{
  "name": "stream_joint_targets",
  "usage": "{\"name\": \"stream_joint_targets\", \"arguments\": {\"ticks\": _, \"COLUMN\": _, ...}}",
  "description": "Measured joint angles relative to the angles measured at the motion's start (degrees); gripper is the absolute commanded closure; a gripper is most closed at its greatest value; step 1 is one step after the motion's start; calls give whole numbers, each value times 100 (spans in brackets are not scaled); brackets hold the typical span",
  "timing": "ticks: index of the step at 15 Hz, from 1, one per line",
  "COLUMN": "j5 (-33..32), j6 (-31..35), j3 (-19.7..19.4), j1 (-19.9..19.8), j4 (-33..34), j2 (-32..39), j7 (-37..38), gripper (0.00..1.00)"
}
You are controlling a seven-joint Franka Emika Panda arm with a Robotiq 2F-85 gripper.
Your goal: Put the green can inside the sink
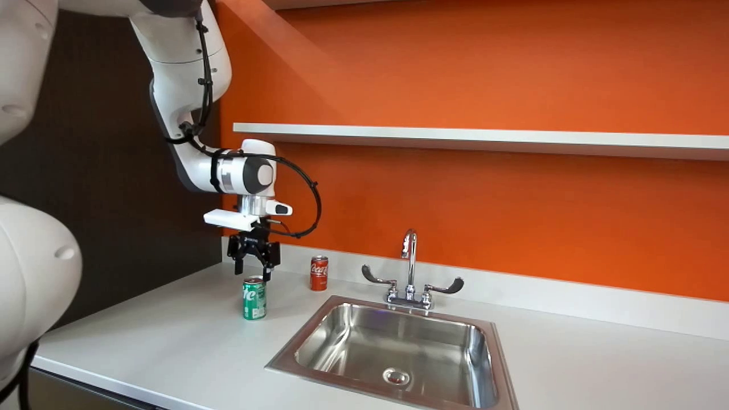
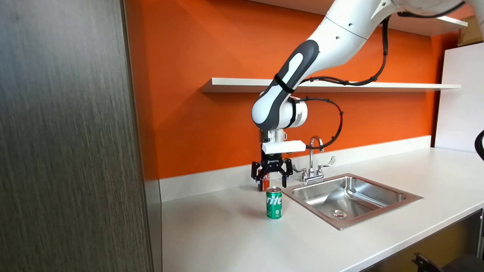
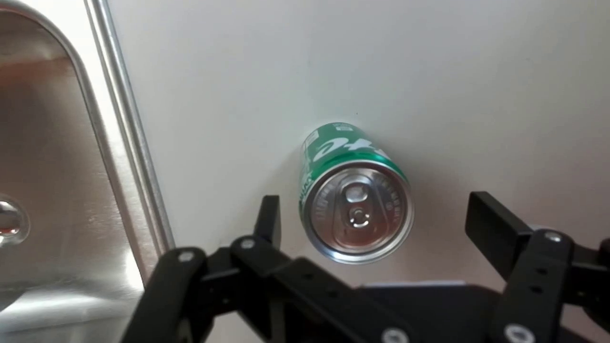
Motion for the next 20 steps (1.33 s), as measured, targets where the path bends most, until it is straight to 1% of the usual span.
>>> {"name": "stream_joint_targets", "arguments": {"ticks": 8, "j5": 0, "j6": 0, "j3": -64, "j1": 75, "j4": 101, "j2": 226, "j7": 86, "gripper": 0}}
{"name": "stream_joint_targets", "arguments": {"ticks": 20, "j5": 0, "j6": 0, "j3": -83, "j1": 120, "j4": 101, "j2": 337, "j7": 225, "gripper": 0}}
